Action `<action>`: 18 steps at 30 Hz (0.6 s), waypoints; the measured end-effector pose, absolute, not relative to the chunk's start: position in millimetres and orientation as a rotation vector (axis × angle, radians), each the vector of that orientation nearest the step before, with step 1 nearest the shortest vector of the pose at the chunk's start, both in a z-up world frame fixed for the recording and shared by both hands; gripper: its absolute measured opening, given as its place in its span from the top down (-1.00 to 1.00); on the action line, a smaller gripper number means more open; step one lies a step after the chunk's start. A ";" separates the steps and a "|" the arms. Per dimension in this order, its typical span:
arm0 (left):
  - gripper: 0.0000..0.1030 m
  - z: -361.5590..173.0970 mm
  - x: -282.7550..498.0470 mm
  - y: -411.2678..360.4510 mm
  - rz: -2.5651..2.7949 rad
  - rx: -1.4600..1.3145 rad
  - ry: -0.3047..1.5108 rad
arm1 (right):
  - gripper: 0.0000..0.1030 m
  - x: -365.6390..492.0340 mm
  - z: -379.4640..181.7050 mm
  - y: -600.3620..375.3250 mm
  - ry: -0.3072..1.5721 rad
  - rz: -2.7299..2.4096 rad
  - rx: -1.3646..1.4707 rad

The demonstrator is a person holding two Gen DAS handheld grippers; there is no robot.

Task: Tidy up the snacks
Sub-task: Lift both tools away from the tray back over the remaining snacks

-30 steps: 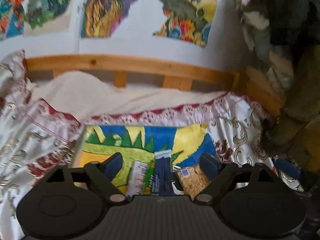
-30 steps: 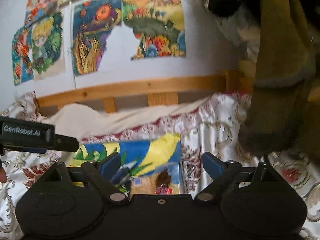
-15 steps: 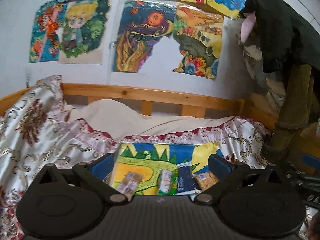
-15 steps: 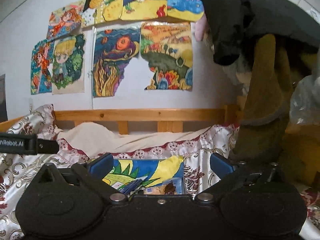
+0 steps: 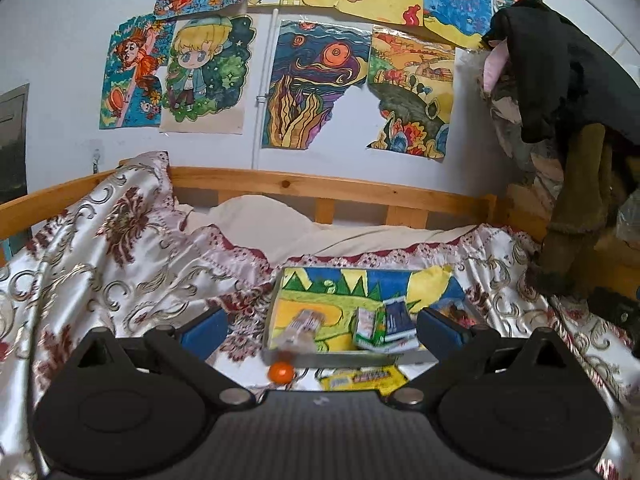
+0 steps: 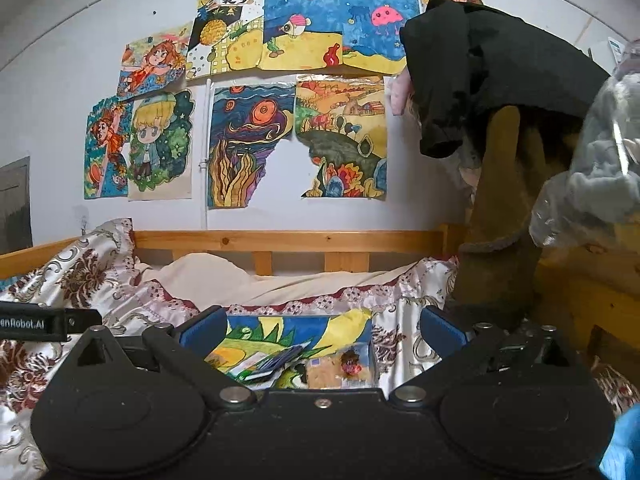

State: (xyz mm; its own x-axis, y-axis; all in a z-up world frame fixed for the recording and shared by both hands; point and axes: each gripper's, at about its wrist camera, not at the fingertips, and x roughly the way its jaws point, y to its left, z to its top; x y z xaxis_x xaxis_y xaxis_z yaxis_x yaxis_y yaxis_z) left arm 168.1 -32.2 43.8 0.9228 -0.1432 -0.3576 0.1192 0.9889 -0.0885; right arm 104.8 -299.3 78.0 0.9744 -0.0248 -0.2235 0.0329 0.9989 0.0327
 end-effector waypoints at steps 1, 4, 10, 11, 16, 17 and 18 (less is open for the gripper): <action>-0.99 42.6 162.9 -30.6 -0.134 -0.063 0.370 | -0.99 99.3 77.4 -297.8 0.228 -0.027 0.038; -0.99 39.4 145.9 -26.2 -0.134 -0.050 0.365 | -0.99 83.0 75.3 -291.9 0.244 -0.016 0.046; -0.99 32.4 119.6 -17.5 -0.131 -0.052 0.374 | -0.99 60.1 71.7 -278.9 0.274 -0.010 0.031; -0.99 30.9 114.9 -16.2 -0.128 -0.045 0.376 | -0.99 56.9 71.1 -277.0 0.279 -0.016 0.024; -0.99 23.7 95.2 -11.1 -0.110 -0.019 0.388 | -0.99 40.0 66.1 -269.4 0.310 -0.023 0.024; -0.99 22.2 92.0 -10.1 -0.110 -0.022 0.397 | -0.99 36.7 64.9 -267.6 0.316 -0.024 0.020; -0.99 20.7 88.8 -9.5 -0.111 -0.024 0.406 | -0.99 33.8 64.5 -266.2 0.319 -0.027 0.015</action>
